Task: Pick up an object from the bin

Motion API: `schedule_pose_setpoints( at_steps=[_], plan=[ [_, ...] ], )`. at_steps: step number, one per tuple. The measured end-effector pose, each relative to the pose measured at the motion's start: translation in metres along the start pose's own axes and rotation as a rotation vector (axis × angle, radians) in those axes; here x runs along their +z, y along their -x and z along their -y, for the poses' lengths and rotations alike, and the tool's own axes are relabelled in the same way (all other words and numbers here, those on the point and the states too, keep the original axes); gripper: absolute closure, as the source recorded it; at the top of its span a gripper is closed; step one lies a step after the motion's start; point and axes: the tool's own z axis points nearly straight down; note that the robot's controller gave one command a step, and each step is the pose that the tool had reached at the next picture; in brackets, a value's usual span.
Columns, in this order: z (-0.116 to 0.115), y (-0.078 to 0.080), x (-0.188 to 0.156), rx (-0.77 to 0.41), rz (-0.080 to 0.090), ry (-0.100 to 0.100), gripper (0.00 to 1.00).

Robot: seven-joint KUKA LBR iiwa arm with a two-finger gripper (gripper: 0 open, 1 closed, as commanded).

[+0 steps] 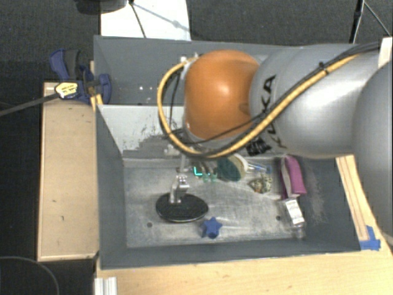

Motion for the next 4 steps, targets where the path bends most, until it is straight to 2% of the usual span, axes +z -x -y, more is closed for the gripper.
schedule_pose_setpoints(
  at_steps=[1,2,3,4],
  plan=[
    [0.042,-0.024,0.134,-0.063,0.01,0.002,0.0],
    [0.054,-0.035,0.104,0.004,0.01,0.001,0.0],
    [0.049,-0.037,0.105,0.182,0.008,0.002,0.0],
    [0.059,-0.036,0.132,0.291,0.012,0.004,0.0]
  ],
)
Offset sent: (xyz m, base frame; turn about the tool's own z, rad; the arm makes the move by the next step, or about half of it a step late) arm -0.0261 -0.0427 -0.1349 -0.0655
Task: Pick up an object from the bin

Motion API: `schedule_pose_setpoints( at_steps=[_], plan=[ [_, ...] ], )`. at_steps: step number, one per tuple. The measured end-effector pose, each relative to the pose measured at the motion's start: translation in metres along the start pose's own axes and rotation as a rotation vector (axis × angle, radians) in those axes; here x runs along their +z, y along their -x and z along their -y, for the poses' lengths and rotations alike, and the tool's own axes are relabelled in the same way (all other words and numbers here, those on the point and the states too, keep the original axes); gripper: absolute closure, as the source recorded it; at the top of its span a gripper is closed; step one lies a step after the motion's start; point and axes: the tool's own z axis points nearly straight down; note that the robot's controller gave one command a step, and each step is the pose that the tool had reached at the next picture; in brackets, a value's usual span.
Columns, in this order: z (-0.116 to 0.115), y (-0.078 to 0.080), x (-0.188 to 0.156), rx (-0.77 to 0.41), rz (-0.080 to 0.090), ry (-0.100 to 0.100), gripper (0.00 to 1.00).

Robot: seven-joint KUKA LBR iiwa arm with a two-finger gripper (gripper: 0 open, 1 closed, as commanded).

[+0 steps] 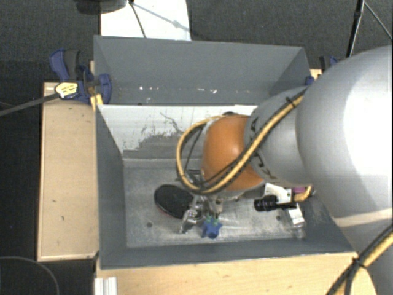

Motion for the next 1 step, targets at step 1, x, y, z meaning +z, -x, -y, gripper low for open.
schedule_pose_setpoints(
  at_steps=[1],
  plan=[
    [-0.0009,0.0008,-0.0015,0.002,-0.003,-0.002,0.0]
  ],
)
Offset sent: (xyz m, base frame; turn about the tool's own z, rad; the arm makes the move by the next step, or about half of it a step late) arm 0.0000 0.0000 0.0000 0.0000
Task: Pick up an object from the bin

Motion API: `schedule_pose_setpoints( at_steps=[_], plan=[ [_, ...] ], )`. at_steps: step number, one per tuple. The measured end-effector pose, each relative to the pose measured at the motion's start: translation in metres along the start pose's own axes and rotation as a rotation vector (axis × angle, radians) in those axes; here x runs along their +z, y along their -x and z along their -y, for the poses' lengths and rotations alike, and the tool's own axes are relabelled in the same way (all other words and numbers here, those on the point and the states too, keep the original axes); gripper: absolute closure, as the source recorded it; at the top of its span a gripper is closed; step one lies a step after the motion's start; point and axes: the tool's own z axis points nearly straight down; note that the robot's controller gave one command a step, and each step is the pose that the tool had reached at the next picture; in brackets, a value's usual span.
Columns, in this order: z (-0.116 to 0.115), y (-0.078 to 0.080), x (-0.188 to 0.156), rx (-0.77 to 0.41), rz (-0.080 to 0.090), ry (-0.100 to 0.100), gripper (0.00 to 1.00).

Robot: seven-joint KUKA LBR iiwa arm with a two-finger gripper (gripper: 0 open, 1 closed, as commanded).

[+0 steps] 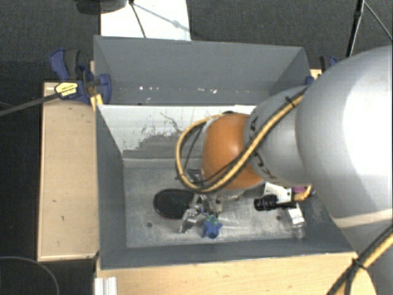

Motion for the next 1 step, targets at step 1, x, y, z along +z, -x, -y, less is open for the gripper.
schedule_pose_setpoints(
  at_steps=[1],
  plan=[
    [0.0002,0.0016,-0.0008,0.003,0.004,0.001,1.0]
  ],
)
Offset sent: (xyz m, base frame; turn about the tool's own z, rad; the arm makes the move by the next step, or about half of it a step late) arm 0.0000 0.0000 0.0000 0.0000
